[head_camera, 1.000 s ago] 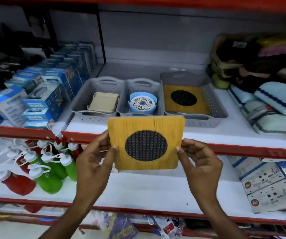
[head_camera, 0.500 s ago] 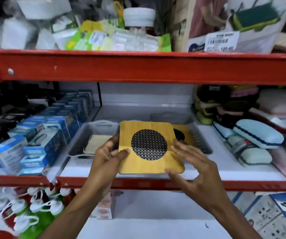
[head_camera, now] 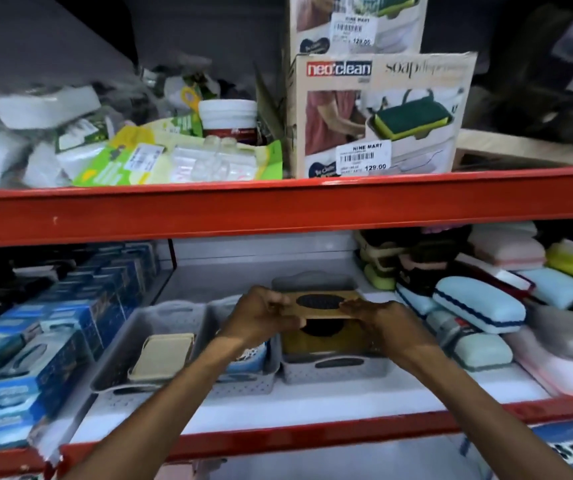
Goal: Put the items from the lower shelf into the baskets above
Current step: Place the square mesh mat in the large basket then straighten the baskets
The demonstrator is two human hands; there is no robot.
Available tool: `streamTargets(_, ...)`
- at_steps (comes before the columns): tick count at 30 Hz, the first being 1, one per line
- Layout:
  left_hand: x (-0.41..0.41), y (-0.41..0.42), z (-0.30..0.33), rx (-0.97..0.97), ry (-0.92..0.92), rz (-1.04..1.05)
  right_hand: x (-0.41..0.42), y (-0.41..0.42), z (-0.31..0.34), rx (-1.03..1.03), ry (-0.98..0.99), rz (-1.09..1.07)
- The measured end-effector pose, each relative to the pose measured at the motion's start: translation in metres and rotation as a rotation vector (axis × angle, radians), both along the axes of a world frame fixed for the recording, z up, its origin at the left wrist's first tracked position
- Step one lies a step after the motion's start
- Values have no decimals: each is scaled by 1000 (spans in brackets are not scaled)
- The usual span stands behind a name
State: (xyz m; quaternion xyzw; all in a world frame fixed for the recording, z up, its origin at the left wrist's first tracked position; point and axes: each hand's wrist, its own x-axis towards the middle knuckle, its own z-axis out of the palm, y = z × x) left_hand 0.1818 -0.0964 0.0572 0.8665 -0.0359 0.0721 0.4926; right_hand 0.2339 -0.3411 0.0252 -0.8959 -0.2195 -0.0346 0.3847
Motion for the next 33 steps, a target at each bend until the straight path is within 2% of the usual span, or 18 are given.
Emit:
streamTargets(3,17,1,-16,322,-44,18,10,0,1,-172,-89,-4)
streamTargets(6,24,-1,-27,529,-78,77,21,-2,-3,-165,-102,17)
streamTargets(8,24,-5,-27,598,-90,96,24,1,0,-192,-40,29)
streamTargets(10,21,-11,-20,624,-73,93,29,0,4,-126,112,68)
streamTargets(12,18,-16,-14,674,-32,80,34,3,2,-226,82,82)
streamTargets(14,17,-21,-10,722,3,73,39,1,-3,-208,100,92)
streamTargets(17,19,-27,-9,755,20,63,39,3,-5,-300,-30,114)
streamTargets(23,27,-28,-14,756,70,60,41,5,-8,-369,-92,115)
streamTargets(25,30,-29,-17,743,43,52,41,6,-9,-376,-66,107)
streamTargets(29,25,-23,-15,685,3,23,40,7,-10,-453,-135,107)
streamTargets(33,23,24,-4,597,-117,74,29,17,-4,-470,-183,140)
